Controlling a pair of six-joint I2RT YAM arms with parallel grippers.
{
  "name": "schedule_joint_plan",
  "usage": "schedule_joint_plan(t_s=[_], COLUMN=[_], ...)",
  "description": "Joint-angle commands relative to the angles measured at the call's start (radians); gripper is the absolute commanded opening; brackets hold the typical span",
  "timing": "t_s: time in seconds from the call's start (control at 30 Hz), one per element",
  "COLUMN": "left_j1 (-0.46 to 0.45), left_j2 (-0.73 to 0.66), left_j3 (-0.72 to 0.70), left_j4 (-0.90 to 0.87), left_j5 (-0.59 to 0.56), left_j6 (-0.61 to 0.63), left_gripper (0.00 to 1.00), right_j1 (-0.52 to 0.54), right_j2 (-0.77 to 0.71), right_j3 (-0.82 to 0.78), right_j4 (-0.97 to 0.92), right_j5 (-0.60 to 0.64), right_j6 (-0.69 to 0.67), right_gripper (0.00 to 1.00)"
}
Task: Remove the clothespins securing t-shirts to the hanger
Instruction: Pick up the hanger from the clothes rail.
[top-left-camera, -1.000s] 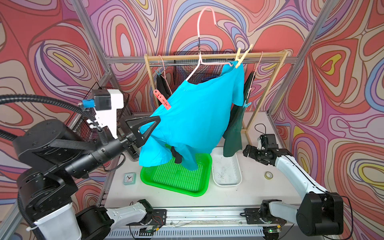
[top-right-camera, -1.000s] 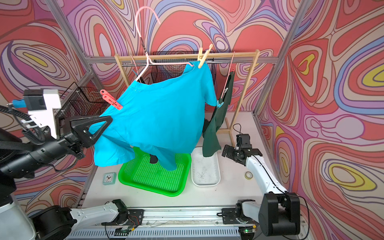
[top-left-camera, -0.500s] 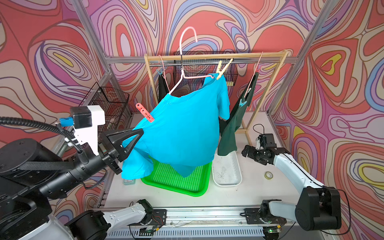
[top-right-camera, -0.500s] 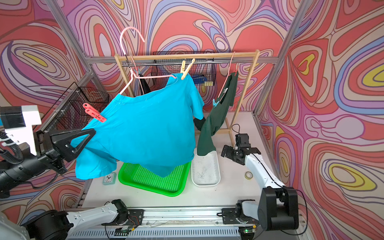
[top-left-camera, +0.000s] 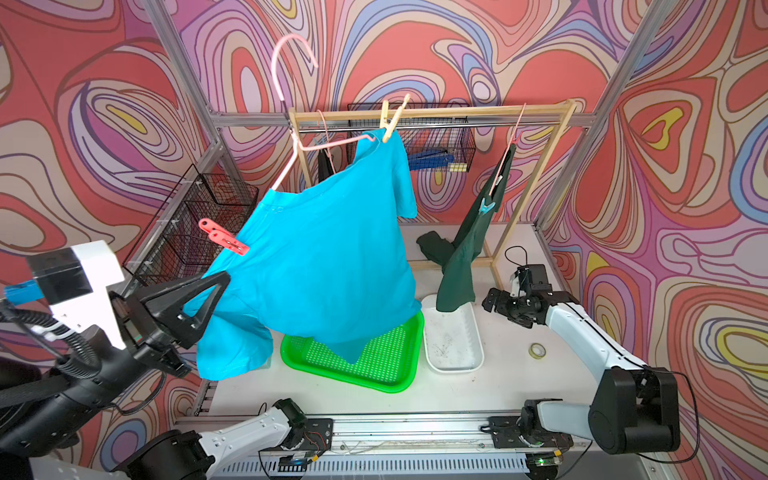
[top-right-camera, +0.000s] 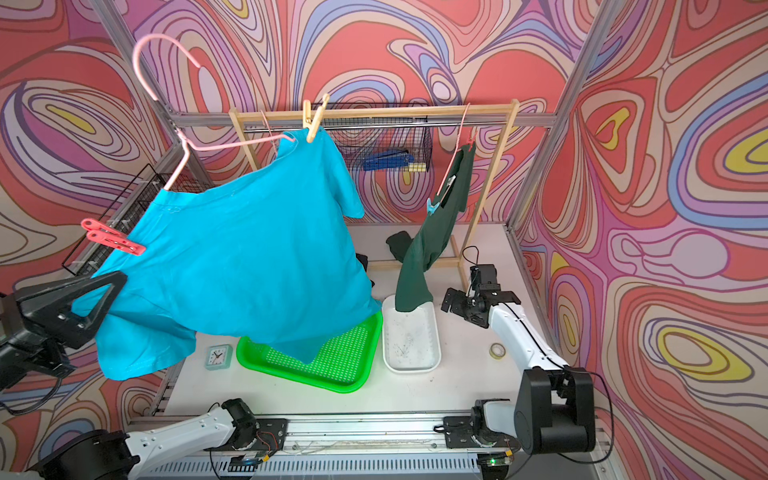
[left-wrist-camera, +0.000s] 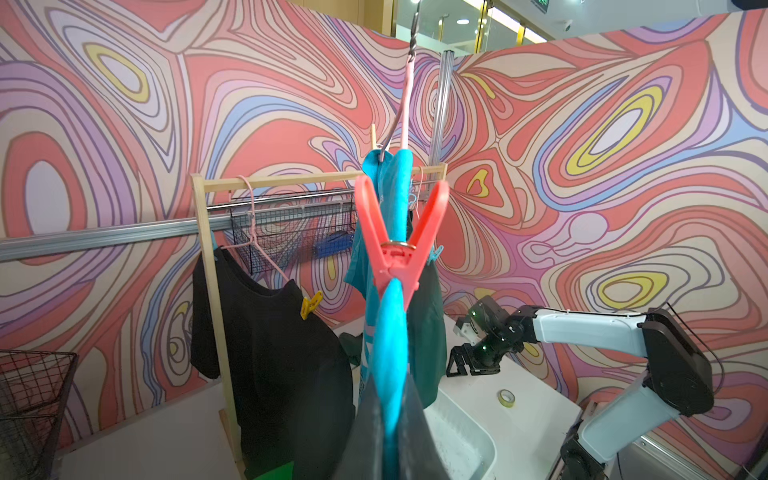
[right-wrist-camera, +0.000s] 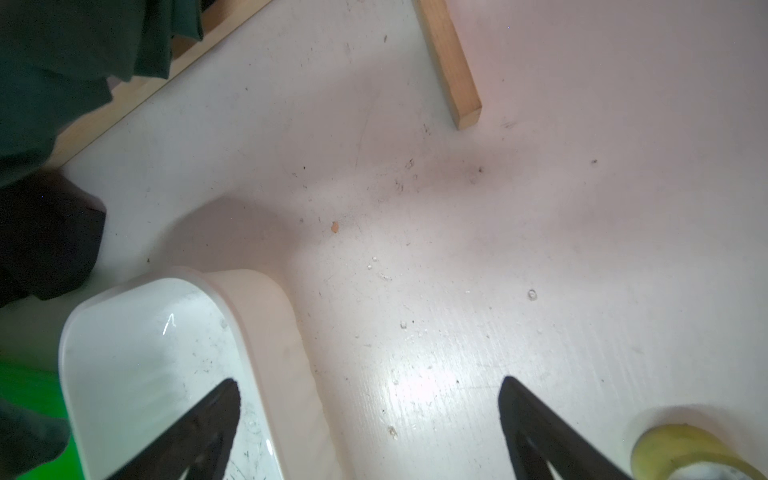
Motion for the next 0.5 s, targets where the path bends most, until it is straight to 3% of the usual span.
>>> schedule_joint_plan(t_s=[0.0,0.23,0.47], left_j1=[-0.006,-0.019,-0.019], left_j2=[-0.005,-0.025,-0.155], left_j3=[0.037,0.035,-0.250], left_j4=[0.047,-0.001,0.019], left_j5=[-0.036,-0.061,-0.041], left_j6=[0.027,0.023,0.008], left_gripper=[0.00,0.00,0.00], right_j1=[0.004,0.004,0.011], right_j2=[0.021,0.012,-0.086], right_j3=[0.035,0.048,0.016], right_j4=[-0.014,-0.024,-0.031], right_j5=[-0.010,-0.013,-0.040], right_j6=[0.003,0.001,0.019], right_gripper=[0.98,0.98,0.98])
